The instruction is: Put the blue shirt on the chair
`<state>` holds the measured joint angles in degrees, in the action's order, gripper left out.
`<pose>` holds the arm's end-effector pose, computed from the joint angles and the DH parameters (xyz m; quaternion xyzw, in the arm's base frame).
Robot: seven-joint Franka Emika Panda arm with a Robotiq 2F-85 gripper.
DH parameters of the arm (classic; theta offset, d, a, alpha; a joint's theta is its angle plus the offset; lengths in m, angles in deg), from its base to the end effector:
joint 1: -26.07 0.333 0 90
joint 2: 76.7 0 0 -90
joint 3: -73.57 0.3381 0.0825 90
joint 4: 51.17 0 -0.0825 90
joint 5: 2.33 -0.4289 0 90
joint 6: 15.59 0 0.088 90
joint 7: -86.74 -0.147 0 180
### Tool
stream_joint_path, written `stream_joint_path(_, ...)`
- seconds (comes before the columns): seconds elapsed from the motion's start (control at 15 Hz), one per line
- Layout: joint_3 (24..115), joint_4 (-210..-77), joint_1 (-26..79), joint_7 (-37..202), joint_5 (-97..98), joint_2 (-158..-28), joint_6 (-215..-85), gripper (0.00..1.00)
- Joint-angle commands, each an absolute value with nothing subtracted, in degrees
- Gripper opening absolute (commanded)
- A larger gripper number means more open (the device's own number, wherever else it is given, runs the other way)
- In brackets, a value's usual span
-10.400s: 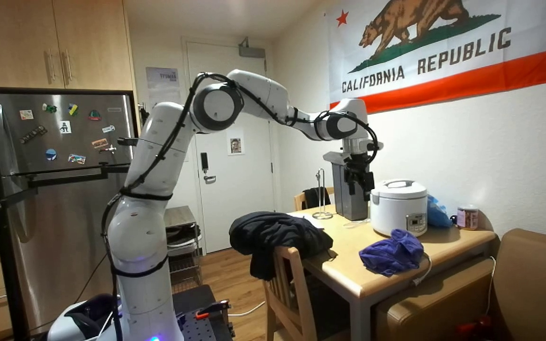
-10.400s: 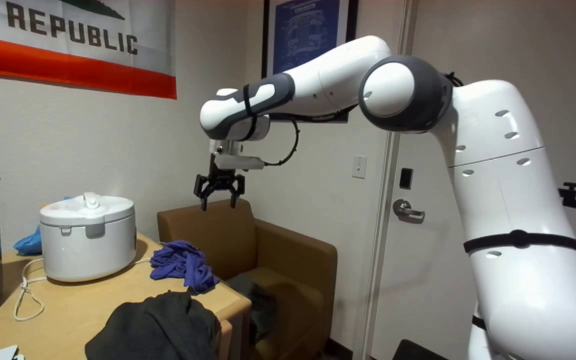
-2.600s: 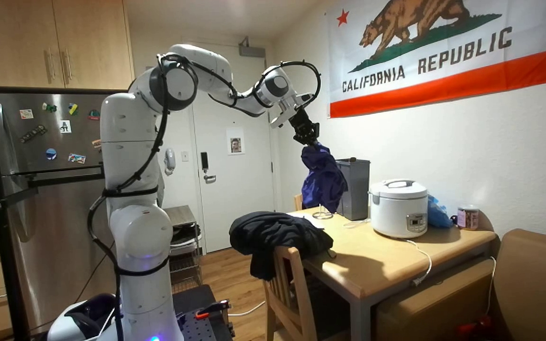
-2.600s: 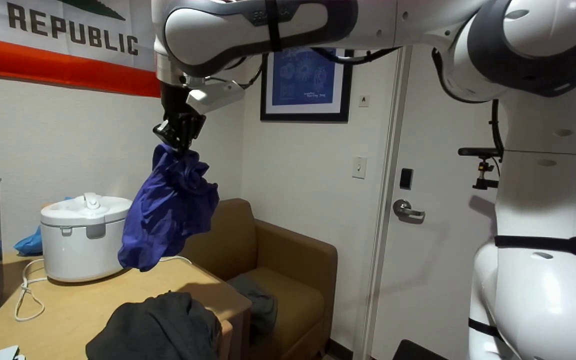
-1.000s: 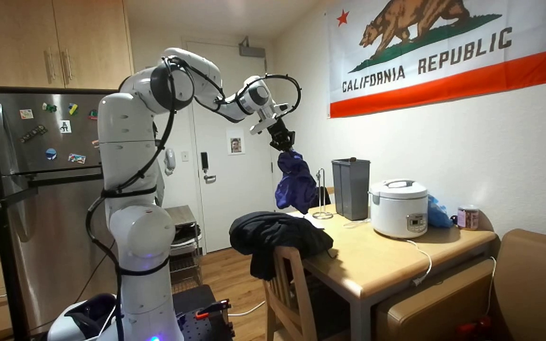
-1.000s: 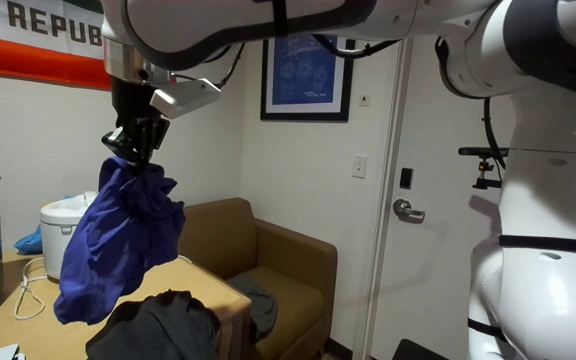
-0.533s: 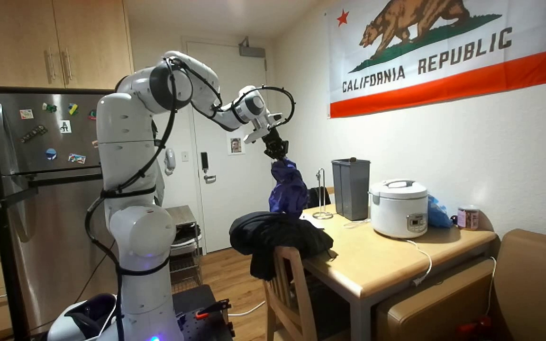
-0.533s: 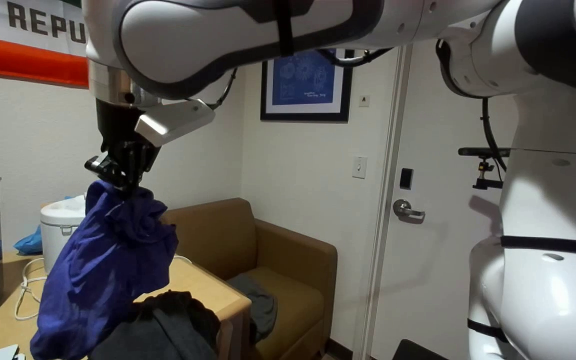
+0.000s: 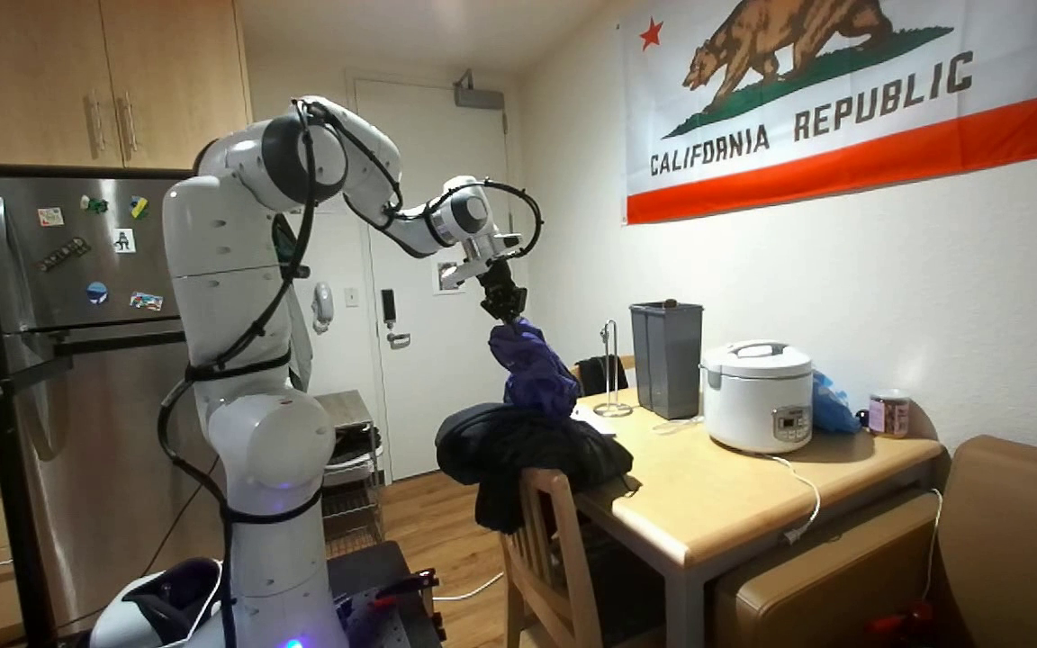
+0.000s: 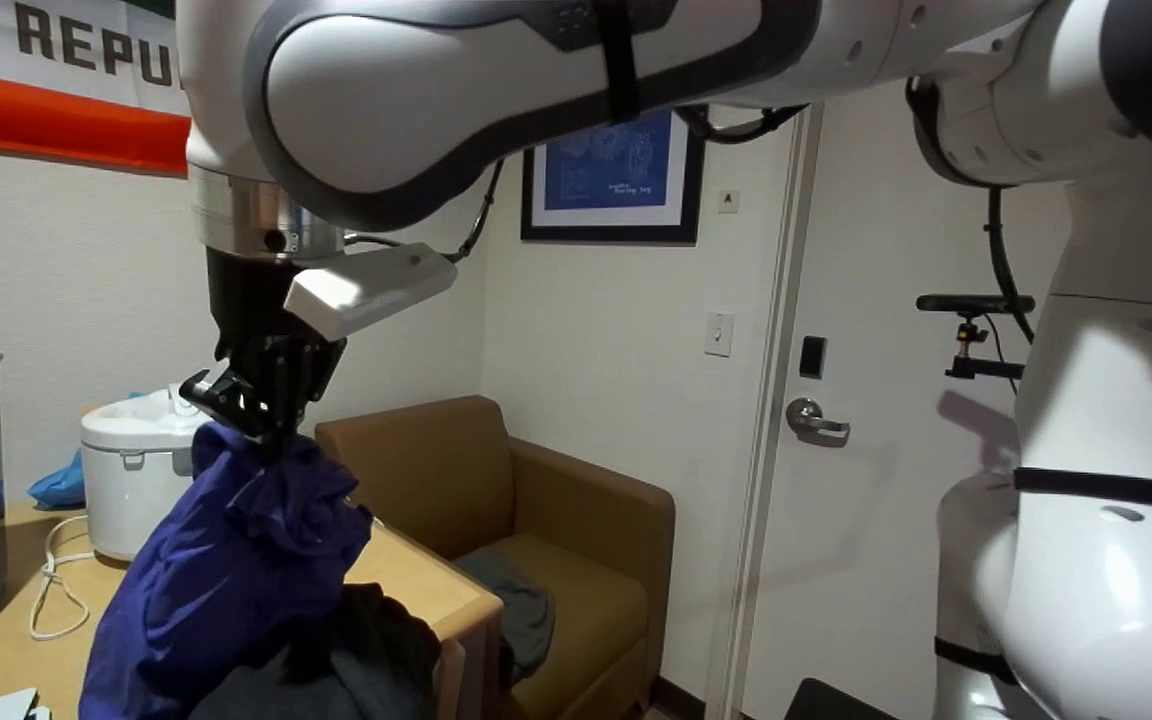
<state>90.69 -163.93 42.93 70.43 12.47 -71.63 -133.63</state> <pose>0.5085 0.3199 0.4975 0.9667 0.2017 0.1344 0.0821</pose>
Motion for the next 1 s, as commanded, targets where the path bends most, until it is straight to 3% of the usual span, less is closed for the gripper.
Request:
stream_joint_path(0.0, 92.3, -169.5, 43.7, 68.3, 9.0, -63.0, -129.4, 0.02)
stream_joint_path(0.4, 93.1, -175.2, 43.6, 69.0, 2.0, -57.1, -128.4, 0.02)
stream_joint_path(0.47, 93.0, -176.0, 43.5, 69.3, 1.0, -56.7, -128.6, 0.35)
stream_joint_path(0.53, 92.8, -176.6, 43.4, 69.8, 0.2, -56.4, -129.2, 0.36)
stream_joint_path(0.93, 92.9, -175.8, 42.9, 70.3, 0.4, -56.4, -128.0, 0.80)
